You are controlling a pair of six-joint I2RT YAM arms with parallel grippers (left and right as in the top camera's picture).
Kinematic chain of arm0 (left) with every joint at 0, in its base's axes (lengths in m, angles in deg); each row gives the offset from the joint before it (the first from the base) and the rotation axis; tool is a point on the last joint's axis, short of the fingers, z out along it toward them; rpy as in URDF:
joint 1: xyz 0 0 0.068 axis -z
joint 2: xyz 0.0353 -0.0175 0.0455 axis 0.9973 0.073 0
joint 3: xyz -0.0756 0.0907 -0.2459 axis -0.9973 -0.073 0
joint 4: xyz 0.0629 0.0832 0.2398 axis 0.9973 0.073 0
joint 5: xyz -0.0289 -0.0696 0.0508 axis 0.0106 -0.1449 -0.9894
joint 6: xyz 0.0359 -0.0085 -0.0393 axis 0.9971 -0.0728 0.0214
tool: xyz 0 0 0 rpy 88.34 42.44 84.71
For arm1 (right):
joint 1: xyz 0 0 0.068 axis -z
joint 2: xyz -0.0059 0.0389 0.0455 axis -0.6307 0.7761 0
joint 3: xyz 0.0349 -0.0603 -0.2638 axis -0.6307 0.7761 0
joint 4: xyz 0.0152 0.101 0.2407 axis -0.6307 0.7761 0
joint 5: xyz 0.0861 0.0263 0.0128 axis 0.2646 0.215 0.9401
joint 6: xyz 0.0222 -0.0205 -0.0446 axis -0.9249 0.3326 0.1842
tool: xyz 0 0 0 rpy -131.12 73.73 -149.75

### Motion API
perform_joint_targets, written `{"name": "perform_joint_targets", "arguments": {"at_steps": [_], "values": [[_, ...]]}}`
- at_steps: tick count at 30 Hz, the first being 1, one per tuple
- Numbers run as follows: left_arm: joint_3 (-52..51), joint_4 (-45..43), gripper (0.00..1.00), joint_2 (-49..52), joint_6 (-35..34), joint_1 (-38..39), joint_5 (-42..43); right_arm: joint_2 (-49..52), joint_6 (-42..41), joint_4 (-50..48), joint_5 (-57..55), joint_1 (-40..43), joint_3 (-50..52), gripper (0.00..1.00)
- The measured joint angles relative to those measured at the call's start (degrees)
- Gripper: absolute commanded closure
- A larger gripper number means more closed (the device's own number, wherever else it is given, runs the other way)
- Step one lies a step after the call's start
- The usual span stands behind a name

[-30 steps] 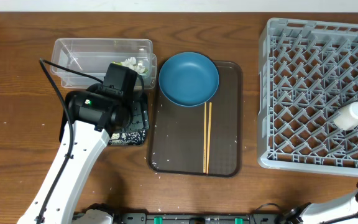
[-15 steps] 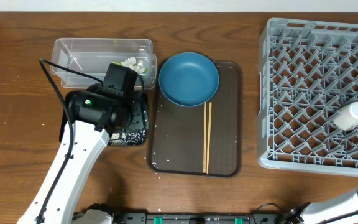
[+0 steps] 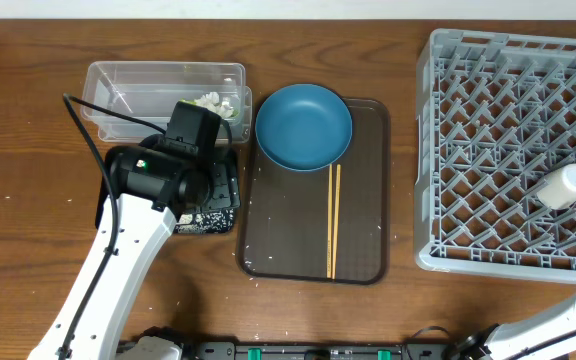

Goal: Sort waste into correct bins and load items into the dishwasher rack
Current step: 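Carry the light-blue bowl into the rack and set it upright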

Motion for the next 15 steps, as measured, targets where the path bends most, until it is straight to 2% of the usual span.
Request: {"name": "perform_joint_targets", "arguments": {"at_steps": [5,10,15], "values": [[0.0,0.0,0.20,0.0,0.0,0.0,0.0,-1.0,1.7,0.7,0.0,0.0,0.0,0.99],[0.0,0.0,0.20,0.0,0.0,0.0,0.0,-5.5,6.9,1.3,-0.2,-0.5,0.2,0.99],[0.0,0.0,0.19,0.0,0.0,0.0,0.0,-12.7,15.8,2.6,-9.8,-2.9,0.1,0.99]]}}
